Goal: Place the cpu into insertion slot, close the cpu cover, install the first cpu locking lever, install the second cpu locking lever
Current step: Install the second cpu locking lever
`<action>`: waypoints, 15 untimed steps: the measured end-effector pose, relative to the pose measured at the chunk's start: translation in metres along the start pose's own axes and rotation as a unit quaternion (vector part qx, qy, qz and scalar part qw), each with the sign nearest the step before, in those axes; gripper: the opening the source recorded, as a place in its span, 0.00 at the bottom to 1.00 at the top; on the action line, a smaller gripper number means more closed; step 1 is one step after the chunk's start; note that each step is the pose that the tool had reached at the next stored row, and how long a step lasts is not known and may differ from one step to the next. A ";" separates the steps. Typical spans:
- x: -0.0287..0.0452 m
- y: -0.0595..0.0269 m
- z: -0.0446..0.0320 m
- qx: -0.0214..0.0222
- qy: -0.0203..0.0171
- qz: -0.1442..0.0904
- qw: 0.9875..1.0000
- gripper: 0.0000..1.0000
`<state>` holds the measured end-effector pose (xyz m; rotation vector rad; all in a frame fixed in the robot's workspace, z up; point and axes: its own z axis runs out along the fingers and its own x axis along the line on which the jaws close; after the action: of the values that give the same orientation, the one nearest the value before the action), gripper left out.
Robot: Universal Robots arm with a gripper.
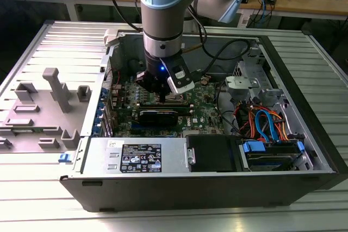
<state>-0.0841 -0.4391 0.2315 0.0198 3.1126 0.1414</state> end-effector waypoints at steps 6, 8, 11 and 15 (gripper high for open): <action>0.0000 -0.0002 0.0011 0.000 0.000 0.000 1.000 0.11; -0.0001 0.0000 0.0036 -0.001 0.000 0.000 1.000 0.11; 0.0010 0.0000 0.0049 -0.003 0.000 -0.001 1.000 0.11; 0.0034 0.0002 0.0058 -0.010 0.000 -0.001 1.000 0.11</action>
<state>-0.0873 -0.4383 0.2257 0.0148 3.1113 0.1732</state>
